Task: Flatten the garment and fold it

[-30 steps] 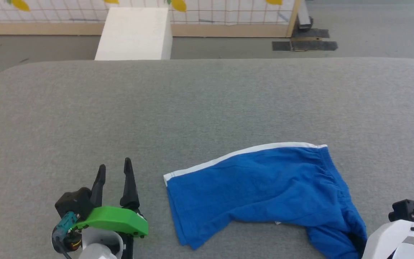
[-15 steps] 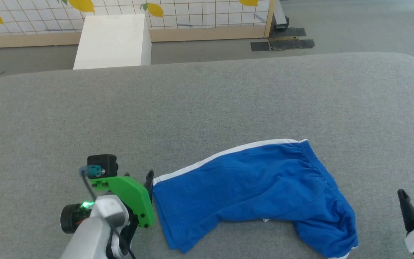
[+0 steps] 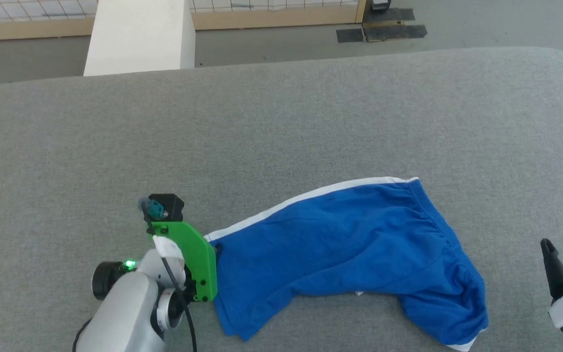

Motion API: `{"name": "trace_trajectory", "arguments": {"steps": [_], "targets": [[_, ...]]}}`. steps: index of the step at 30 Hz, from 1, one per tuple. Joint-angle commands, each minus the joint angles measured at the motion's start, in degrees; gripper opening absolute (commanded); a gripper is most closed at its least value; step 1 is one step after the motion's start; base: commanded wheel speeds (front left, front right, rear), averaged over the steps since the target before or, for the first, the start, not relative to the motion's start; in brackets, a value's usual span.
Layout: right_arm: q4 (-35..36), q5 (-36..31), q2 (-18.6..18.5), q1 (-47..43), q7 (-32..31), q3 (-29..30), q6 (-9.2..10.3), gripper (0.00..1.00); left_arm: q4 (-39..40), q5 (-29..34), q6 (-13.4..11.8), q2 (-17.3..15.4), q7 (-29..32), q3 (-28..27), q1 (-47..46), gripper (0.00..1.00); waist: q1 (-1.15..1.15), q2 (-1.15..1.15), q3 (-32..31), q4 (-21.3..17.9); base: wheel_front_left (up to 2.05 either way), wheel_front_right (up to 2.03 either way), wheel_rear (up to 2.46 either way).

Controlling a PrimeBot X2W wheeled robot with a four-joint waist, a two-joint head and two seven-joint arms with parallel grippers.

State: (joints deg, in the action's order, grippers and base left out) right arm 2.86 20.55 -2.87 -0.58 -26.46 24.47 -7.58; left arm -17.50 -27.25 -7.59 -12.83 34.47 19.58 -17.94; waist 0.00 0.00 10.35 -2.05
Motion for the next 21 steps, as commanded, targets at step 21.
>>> {"name": "trace_trajectory", "arguments": {"steps": [21], "targets": [[-2.7,-16.9,-4.7,20.7,-20.4,-23.7,0.09,1.0,13.9,-5.3,0.6,3.7,-7.5,-2.5,4.9,0.0,0.0,0.0,4.7,3.7,0.0,0.0,0.0]]}}
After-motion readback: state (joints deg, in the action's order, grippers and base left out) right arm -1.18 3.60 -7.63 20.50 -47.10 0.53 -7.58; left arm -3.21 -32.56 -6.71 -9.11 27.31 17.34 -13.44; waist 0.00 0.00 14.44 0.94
